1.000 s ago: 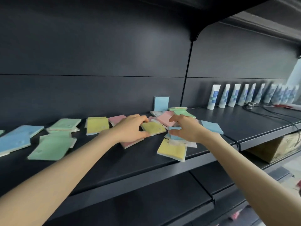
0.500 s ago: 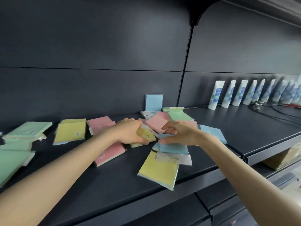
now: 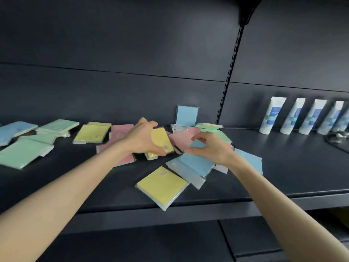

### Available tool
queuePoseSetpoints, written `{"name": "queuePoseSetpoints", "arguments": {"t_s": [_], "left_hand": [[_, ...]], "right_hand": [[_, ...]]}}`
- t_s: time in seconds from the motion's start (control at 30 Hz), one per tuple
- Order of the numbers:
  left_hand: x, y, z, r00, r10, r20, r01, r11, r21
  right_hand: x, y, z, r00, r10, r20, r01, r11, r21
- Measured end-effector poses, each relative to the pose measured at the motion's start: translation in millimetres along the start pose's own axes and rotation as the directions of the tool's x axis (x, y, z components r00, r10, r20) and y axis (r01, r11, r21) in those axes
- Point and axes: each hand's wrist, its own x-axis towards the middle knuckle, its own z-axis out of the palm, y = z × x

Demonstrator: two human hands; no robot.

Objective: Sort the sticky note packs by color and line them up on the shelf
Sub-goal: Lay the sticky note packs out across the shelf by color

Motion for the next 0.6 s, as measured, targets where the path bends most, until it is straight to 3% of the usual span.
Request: {"name": "queuePoseSetpoints", "arguments": {"t_s": [0.1, 0.33, 0.6], "left_hand": [[-15, 9, -7, 0.992, -0.07, -0.105, 0.061, 0.995, -0.08], [-49, 6, -19, 0.964, -0.135, -0.23, 0.048, 0.935, -0.351], [-91, -37, -50, 0.946, -0.197, -0.256, 0.033, 0.846, -0.531]], "right_hand": [[-3, -1, -4, 0.998, -0.046, -0.041, 0.047, 0.999, 0.022], [-11, -19, -10, 0.986, -0.102, -0.134, 0.122, 0.98, 0.155], [3, -73, 16, 0.97, -0.176, -0.169, 0.22, 0.929, 0.297]]}}
